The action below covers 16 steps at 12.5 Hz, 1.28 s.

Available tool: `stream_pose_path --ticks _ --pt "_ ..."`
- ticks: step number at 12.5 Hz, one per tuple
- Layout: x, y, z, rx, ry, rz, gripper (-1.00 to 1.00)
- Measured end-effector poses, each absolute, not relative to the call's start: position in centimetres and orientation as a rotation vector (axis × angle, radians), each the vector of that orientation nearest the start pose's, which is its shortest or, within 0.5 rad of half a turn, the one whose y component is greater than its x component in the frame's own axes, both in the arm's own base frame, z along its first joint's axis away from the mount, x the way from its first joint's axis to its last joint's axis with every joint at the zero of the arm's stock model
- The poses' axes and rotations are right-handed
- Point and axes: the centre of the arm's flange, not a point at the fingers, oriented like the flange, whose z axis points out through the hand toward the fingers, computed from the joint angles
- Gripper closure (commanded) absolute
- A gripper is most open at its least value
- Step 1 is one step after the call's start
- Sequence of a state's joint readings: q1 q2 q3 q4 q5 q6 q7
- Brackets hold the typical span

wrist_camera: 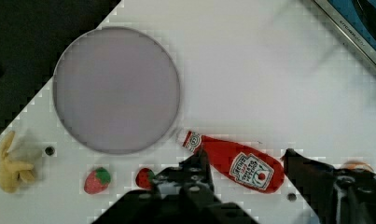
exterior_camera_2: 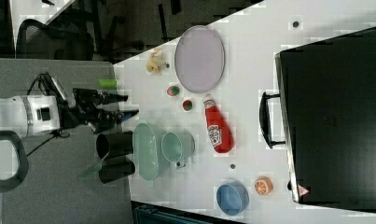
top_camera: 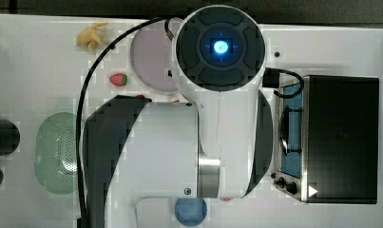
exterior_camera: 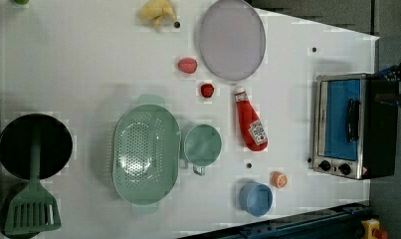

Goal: Pick Ketchup from the table and place it in strainer.

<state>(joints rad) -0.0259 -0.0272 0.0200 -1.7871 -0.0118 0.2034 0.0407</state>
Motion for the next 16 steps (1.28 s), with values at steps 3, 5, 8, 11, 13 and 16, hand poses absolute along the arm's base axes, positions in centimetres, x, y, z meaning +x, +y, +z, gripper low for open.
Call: stream_pose_path --ticks 3,5,8,11,13,16 --pt "48.0 -0.8 55.6 -2.907 1.326 0.228 -0.99" --pt "46.9 -0.8 58.6 -2.889 1.323 0.121 -1.0" --pt "47.9 -0.3 59.4 -2.866 1.302 0.056 -1.0" --pt "50.5 -0.2 54.6 -2.911 1.184 0.06 -1.0" --pt "51.8 -0.2 49.7 -2.985 0.992 0.107 -1.0" --pt "52.7 0.9 42.7 -3.091 0.529 0.138 -1.0"
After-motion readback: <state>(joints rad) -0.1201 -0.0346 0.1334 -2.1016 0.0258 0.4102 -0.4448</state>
